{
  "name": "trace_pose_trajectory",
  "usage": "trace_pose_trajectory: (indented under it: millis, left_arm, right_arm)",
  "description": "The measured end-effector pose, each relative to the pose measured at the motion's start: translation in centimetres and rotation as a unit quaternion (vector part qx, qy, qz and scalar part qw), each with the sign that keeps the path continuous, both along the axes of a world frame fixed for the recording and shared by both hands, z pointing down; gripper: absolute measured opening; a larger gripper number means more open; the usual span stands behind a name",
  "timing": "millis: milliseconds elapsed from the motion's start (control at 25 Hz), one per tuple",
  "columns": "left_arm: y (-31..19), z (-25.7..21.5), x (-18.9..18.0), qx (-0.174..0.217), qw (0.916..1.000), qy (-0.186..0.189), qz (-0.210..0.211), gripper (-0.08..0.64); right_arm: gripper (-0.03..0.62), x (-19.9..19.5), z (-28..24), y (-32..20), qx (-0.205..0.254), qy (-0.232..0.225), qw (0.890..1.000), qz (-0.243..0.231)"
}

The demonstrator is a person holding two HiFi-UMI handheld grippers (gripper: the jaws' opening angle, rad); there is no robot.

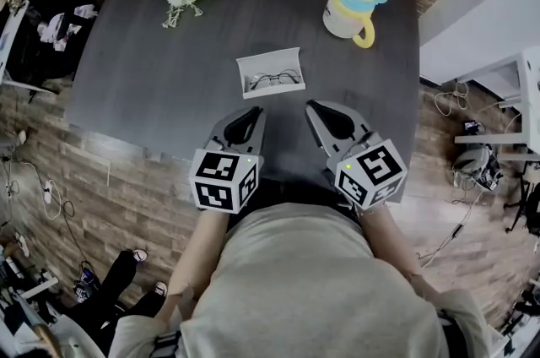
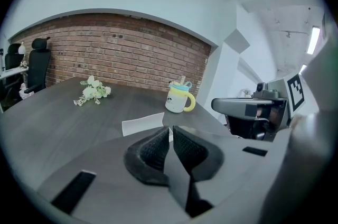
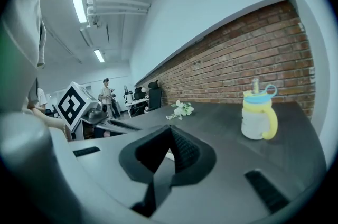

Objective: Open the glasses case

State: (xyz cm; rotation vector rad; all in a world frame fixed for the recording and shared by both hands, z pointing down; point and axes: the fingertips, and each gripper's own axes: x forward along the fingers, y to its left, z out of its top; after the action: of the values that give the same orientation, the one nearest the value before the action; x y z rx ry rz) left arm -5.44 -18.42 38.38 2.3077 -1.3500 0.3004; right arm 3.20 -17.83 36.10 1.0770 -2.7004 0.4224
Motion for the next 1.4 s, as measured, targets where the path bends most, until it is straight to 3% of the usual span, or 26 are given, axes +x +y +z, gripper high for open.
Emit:
trace_pose_trajectory:
  millis: [440,1400]
  left_arm:
    - [1.1,1.8,0.7,-0.034,0.9993,-0.011,0.008,0.040]
    - [1.2,2.1,1.0,-0.040,0.9991,0.000,0.015,0.040]
  right_arm:
    - [0.006,-1.2,2.8,1.7,-0.060,0.026,0.998,-0.020]
    - [0.005,-0.8,2.2,1.0,-0.065,0.010,0.998,-0.007]
